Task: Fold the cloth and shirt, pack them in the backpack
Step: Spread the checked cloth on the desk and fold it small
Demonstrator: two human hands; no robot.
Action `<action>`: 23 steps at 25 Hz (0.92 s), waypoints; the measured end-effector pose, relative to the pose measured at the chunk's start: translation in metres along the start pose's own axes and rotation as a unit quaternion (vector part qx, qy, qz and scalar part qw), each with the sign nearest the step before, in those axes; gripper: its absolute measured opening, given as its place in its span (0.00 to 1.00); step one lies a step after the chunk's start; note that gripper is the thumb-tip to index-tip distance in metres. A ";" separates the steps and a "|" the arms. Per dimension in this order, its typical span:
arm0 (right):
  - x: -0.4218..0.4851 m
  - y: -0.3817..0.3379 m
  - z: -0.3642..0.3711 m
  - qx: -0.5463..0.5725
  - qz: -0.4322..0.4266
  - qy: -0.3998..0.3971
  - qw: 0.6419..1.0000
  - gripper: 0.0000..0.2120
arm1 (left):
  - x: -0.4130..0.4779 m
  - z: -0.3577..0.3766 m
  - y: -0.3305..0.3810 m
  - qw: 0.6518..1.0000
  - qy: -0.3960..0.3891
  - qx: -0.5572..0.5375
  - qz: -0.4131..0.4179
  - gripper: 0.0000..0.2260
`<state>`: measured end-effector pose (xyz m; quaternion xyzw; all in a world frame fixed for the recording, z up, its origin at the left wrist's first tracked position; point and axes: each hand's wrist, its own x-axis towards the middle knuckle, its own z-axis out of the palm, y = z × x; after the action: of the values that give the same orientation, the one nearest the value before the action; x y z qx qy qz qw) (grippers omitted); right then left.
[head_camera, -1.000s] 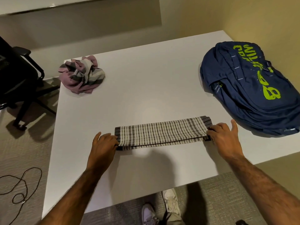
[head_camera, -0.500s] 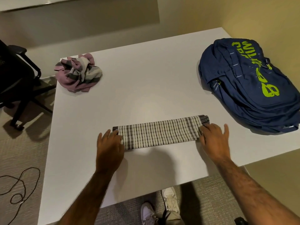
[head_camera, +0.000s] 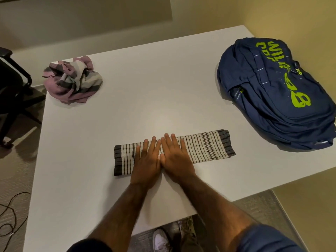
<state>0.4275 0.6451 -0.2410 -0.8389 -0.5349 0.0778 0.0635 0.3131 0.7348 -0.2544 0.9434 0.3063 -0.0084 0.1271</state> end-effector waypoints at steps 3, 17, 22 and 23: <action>0.003 0.002 0.003 0.006 -0.009 -0.003 1.000 0.28 | 0.000 0.007 -0.004 1.000 -0.006 -0.005 -0.002 0.28; -0.006 0.089 -0.019 -0.007 0.076 -0.067 0.995 0.36 | -0.002 -0.008 -0.068 0.999 -0.002 0.006 -0.045 0.29; -0.015 0.132 -0.024 -0.038 0.109 -0.057 0.992 0.36 | -0.003 -0.007 -0.068 0.999 0.008 0.016 -0.049 0.30; -0.017 0.142 -0.025 -0.046 0.119 -0.058 0.990 0.36 | -0.003 -0.007 -0.068 0.999 0.009 0.019 -0.049 0.30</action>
<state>0.5512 0.5699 -0.2419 -0.8927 -0.4370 0.1088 -0.0160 0.2711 0.7877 -0.2636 0.9295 0.3530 -0.0124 0.1060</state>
